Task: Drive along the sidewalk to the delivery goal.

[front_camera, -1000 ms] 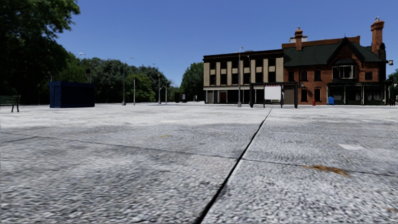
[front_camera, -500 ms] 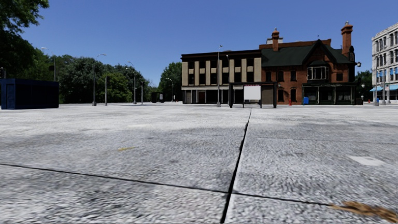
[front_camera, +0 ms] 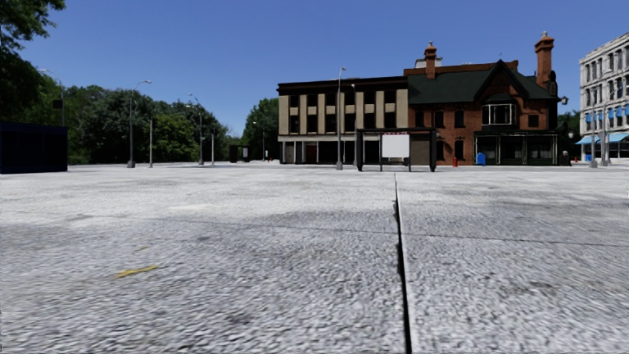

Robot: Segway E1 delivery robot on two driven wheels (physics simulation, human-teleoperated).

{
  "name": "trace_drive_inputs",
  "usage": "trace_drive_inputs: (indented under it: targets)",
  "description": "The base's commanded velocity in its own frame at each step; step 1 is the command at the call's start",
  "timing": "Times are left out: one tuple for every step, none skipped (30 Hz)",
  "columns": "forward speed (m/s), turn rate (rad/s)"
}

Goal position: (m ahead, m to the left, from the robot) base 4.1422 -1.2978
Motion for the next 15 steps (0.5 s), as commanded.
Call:
trace_drive_inputs:
  targets:
    - [2.00,-0.41]
    - [2.00,-0.42]
    - [2.00,-0.42]
    - [2.00,-0.42]
    - [2.00,-0.42]
    - [2.00,-0.36]
    - [2.00,-0.30]
    - [2.00,-0.30]
    - [2.00,-0.29]
    - [2.00,-0.27]
    - [2.00,-0.18]
    - [2.00,-0.18]
    - [2.00,-0.03]
    - [2.00,0.00]
    - [2.00,0.00]
